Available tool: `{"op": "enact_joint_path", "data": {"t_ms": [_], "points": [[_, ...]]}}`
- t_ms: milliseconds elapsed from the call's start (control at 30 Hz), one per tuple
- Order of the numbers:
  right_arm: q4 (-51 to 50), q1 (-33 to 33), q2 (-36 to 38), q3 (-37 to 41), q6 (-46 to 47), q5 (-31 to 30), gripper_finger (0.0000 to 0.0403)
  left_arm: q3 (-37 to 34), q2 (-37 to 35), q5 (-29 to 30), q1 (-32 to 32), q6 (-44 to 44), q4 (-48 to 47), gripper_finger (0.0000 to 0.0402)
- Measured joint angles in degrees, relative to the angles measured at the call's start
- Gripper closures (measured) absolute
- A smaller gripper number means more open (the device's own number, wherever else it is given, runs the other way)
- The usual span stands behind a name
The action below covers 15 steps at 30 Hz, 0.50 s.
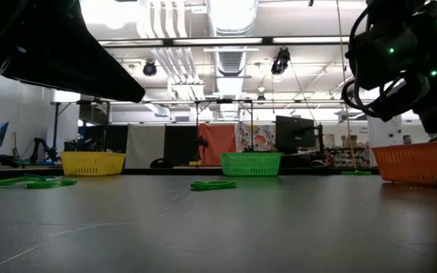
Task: Sort rubber bands into baskets
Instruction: Put the blue rubber band into the orange bin
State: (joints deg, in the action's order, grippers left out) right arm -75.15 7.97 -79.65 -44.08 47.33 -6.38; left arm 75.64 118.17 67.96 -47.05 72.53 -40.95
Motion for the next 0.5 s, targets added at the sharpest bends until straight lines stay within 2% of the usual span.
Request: {"op": "enact_joint_path", "data": {"t_ms": [200,500], "points": [[-1.66,0.0,2.17,-3.54,0.0,-1.2,0.0393,0.0,0.0,0.0,0.0,0.0,0.0,0.0237],[-5.55,-0.02,4.38,-14.96,-1.75,-1.15,0.0394,0.0,0.0,0.0,0.0,0.0,0.0,0.0237]]}}
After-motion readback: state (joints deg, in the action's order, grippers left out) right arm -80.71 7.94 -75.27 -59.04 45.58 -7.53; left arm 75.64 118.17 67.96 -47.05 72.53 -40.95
